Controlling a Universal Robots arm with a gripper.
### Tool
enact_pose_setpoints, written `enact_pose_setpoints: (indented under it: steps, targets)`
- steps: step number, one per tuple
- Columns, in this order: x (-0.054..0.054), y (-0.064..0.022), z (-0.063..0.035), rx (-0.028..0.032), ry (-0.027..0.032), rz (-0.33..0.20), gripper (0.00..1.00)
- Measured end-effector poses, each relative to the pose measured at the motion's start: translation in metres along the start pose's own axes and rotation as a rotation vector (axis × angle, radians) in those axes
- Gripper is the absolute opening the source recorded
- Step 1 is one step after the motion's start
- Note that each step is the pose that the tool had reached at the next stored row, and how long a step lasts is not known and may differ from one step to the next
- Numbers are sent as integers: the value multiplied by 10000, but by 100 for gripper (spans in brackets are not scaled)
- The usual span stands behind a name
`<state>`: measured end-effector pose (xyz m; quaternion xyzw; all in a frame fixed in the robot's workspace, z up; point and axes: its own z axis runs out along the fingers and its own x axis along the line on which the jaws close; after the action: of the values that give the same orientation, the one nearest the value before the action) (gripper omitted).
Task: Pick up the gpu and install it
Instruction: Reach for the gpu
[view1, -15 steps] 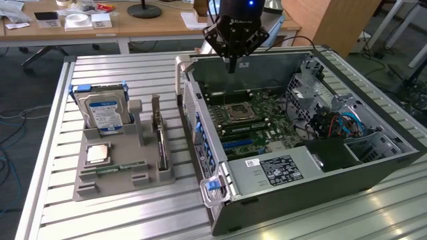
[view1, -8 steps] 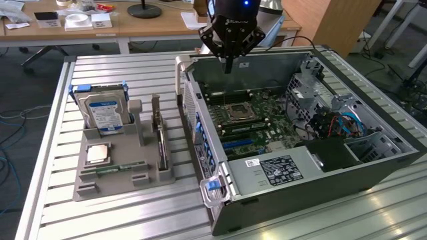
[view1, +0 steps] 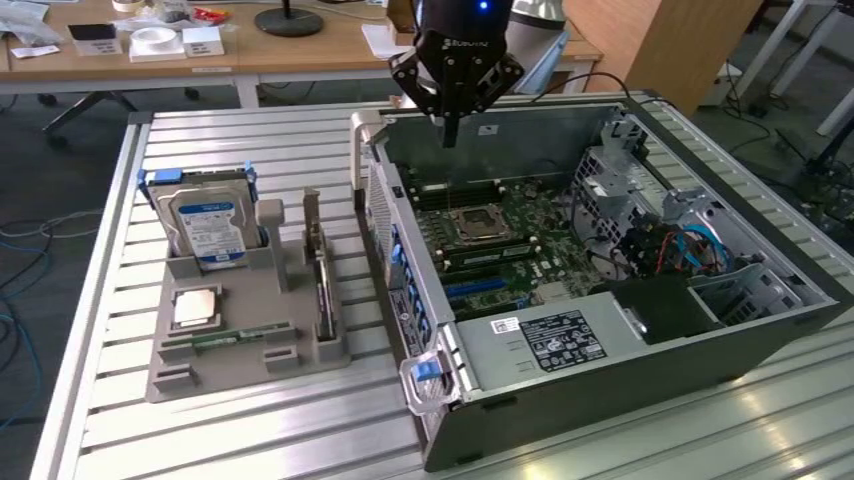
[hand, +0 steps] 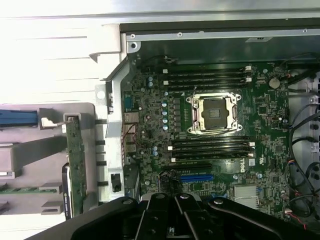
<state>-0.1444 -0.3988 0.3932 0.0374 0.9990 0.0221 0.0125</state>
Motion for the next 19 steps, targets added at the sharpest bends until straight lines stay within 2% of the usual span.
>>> enact_pose_setpoints:
  steps: [19]
  targets:
    - [82, -6, -2, 1, 1, -1, 11]
